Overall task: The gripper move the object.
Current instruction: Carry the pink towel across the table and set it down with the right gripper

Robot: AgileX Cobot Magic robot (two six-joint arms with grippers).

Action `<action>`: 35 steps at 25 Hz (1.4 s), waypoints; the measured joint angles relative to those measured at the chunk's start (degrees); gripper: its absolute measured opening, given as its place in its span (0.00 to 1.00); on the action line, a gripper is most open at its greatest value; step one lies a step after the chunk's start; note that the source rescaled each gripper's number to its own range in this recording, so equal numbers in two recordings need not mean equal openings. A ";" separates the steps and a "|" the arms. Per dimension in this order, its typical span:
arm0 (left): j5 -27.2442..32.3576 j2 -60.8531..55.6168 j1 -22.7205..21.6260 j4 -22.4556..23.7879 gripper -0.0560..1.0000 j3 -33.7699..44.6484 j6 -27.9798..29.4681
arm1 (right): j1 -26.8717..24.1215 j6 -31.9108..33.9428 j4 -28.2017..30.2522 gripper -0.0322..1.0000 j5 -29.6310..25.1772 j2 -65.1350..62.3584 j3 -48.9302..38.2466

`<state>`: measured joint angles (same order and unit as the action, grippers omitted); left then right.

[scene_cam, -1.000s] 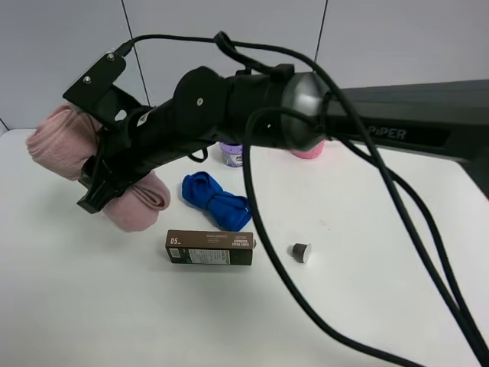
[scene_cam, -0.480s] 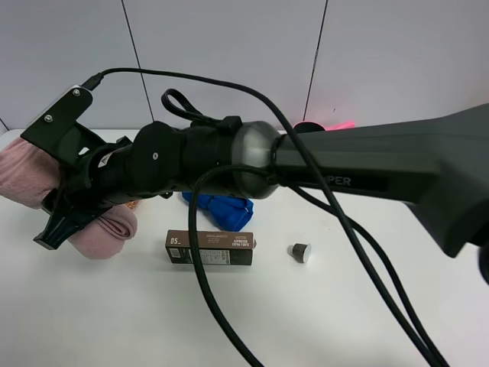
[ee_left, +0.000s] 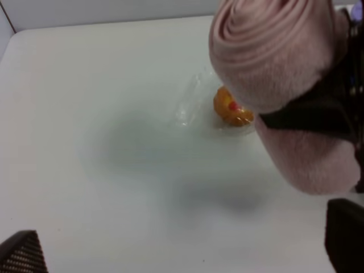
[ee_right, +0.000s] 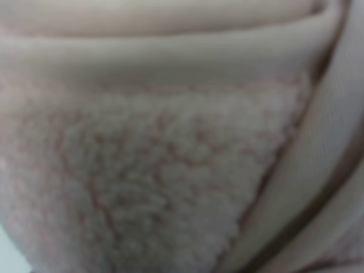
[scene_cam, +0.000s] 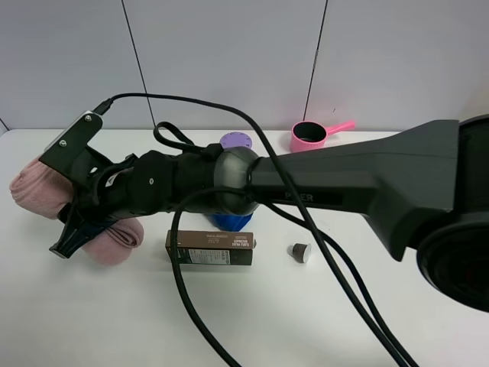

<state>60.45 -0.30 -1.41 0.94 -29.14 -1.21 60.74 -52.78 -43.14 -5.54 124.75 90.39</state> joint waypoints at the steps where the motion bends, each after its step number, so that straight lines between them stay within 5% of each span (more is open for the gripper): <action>1: 0.00 0.00 0.00 0.00 1.00 0.00 0.00 | 0.00 0.00 0.00 0.03 -0.44 0.23 0.00; 25: 0.00 0.00 0.00 0.00 1.00 0.00 0.00 | 0.06 0.00 0.00 0.03 -1.22 4.99 0.00; 35: 0.00 0.00 0.00 0.00 1.00 0.00 0.00 | 0.06 0.00 0.00 0.03 2.61 6.14 0.00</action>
<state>60.45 -0.30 -1.41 0.94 -29.14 -1.21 60.80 -52.78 -43.14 -2.93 130.89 90.39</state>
